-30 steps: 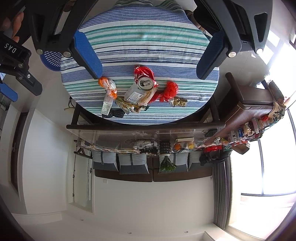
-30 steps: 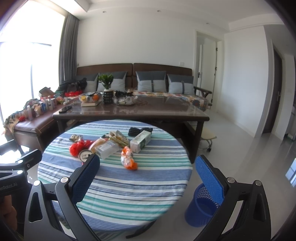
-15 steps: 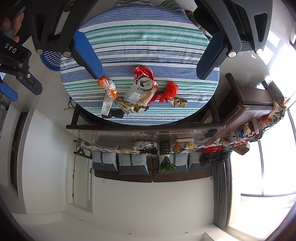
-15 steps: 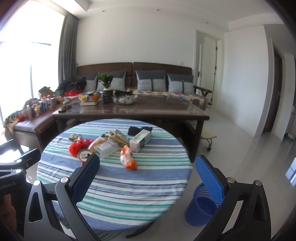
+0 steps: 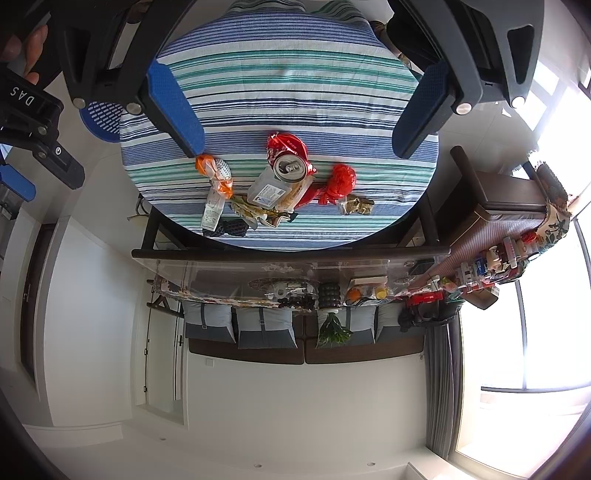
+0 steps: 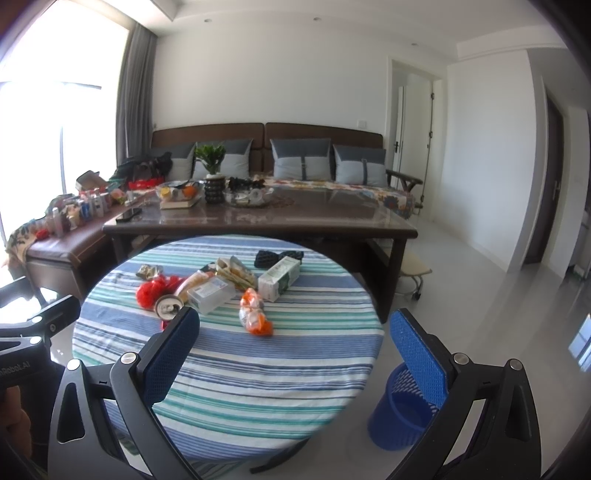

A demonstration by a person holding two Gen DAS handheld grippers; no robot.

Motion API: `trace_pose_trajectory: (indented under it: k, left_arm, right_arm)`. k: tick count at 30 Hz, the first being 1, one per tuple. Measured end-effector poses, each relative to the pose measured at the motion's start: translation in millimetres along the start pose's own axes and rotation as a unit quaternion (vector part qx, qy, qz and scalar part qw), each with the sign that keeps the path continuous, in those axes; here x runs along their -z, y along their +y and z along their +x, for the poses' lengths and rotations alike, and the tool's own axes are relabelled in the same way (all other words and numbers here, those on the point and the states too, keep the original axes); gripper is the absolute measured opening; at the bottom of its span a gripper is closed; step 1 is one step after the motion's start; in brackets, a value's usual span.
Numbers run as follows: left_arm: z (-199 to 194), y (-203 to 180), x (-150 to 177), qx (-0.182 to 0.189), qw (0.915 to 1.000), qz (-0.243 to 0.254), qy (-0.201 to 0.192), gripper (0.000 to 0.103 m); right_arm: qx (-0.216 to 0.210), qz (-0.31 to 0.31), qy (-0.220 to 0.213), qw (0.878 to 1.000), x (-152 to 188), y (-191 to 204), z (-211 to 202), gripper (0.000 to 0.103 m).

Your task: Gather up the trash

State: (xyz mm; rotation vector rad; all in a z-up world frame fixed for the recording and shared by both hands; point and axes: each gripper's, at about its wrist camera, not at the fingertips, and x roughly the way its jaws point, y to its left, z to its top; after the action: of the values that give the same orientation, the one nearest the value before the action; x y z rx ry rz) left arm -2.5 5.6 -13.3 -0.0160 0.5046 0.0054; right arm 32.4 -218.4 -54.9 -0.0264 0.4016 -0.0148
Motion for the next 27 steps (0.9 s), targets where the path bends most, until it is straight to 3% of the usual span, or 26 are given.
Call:
trace_pose_trajectory:
  k: [21, 23, 25, 27]
  left_arm:
    - [15, -5, 13, -0.004, 0.9999, 0.008, 0.013, 0.103]
    - [18, -7, 14, -0.008, 0.9995, 0.016, 0.026, 0.103]
    - [18, -9, 8, -0.026, 0.9959, 0.048, 0.073, 0.103]
    - [19, -9, 6, -0.034, 0.9933, 0.061, 0.092, 0.103]
  right_arm:
    - [0.004, -0.003, 0.008, 1.000, 0, 1, 9, 0.103]
    - [0.005, -0.003, 0.010, 1.000, 0, 0, 9, 0.103]
    - [0.005, -0.002, 0.012, 1.000, 0, 0, 11, 0.103]
    - [0.007, -0.001, 0.014, 1.000, 1, -1, 13, 0.103]
